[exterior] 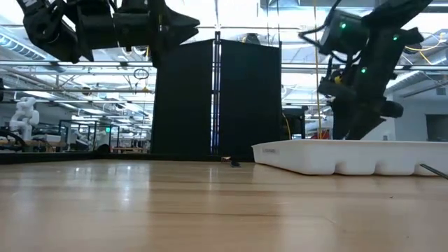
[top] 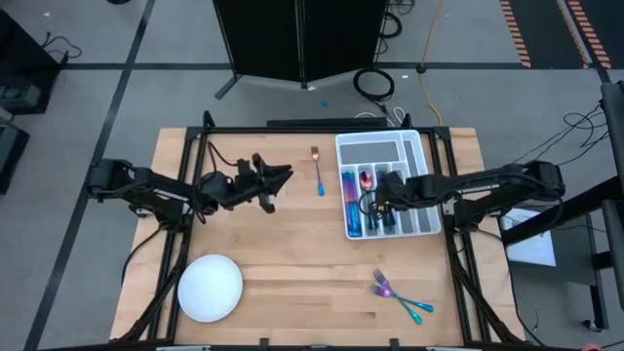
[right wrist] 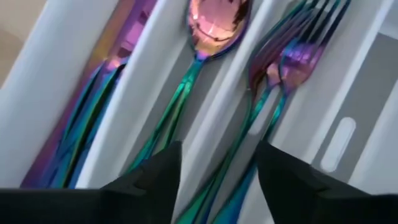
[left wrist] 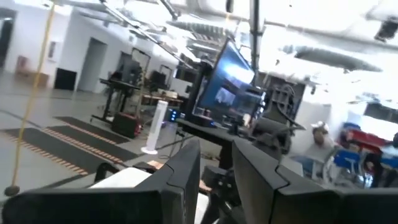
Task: Sort silverware
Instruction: Put the blue fork into the utensil organizer
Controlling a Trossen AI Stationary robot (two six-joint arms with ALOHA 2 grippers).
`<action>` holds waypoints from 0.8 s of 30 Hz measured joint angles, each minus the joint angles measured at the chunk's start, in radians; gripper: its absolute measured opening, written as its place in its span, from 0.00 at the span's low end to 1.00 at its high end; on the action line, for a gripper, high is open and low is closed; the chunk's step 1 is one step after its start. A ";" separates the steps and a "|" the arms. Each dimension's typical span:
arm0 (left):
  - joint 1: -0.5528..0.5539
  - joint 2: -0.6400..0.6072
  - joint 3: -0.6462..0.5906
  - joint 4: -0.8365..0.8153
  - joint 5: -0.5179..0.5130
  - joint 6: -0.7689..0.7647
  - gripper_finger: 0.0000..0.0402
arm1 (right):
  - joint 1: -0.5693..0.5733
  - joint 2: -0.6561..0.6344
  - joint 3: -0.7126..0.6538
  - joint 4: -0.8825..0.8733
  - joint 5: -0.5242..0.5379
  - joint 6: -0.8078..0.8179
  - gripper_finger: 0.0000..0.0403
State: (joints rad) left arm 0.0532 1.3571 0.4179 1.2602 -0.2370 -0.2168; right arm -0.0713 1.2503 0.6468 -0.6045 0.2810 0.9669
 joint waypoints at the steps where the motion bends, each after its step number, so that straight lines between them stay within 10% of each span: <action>1: 0.000 0.000 0.001 -0.002 0.013 0.014 0.24 | -0.008 0.008 0.000 0.002 0.000 -0.003 0.47; 12: 0.000 0.001 0.010 -0.024 0.032 0.040 0.24 | -0.053 0.037 0.000 0.004 0.005 -0.023 0.19; 24: 0.000 0.001 0.010 -0.032 0.032 0.039 0.24 | -0.051 0.165 0.000 0.064 0.008 -0.045 0.17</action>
State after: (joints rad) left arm 0.0528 1.3582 0.4274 1.2285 -0.2052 -0.1776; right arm -0.1226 1.4156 0.6468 -0.5407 0.2886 0.9218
